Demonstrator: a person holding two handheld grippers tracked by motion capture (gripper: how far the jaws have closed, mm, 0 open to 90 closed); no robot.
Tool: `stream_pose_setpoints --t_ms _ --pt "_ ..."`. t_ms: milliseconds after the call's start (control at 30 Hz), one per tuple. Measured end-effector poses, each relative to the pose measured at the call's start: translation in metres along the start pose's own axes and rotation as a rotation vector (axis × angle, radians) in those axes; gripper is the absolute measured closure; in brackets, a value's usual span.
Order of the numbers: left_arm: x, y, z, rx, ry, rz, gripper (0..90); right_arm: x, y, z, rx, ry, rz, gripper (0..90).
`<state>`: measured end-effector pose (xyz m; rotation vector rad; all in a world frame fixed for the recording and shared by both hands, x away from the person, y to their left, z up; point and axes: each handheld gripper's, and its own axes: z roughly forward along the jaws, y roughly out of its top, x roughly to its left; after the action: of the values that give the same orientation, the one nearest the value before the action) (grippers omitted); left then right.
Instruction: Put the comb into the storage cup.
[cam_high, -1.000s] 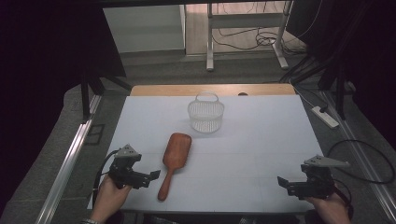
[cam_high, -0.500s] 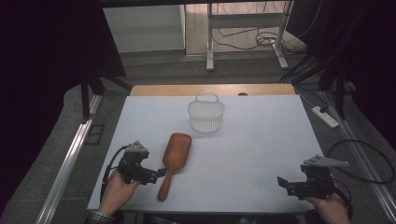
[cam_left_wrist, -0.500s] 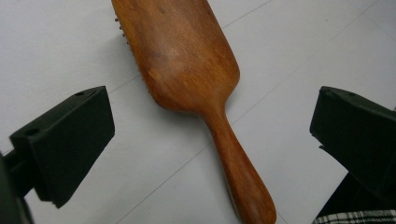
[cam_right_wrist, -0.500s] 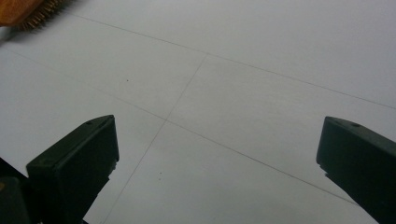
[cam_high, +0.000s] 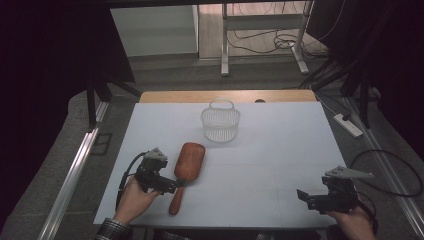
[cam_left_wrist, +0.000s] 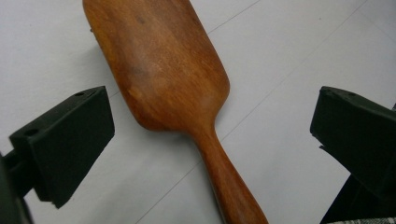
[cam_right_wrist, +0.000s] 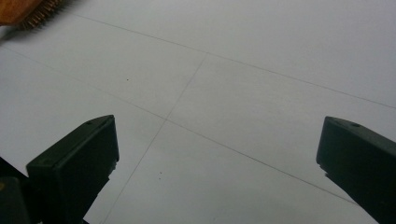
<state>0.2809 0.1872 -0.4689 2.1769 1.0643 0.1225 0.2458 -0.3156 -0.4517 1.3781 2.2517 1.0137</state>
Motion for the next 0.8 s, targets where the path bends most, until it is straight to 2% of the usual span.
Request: stream_pose_setpoints --t_ms 400,600,733,800 --pt "-0.006 0.012 0.014 0.02 -0.027 0.019 0.0 0.0 0.0 0.0 0.002 -0.001 -0.002 0.0" --pt "-0.011 0.019 0.022 0.046 -0.039 0.039 0.0 0.0 0.0 0.0 0.003 0.0 -0.003 0.0" --pt "-0.012 0.02 0.024 0.055 -0.039 0.047 4.6 0.0 0.0 0.0 0.006 -0.001 -0.003 0.0" --pt "-0.012 0.019 0.024 0.059 -0.049 0.039 14.6 0.001 0.0 0.0 0.007 -0.002 -0.005 0.0"
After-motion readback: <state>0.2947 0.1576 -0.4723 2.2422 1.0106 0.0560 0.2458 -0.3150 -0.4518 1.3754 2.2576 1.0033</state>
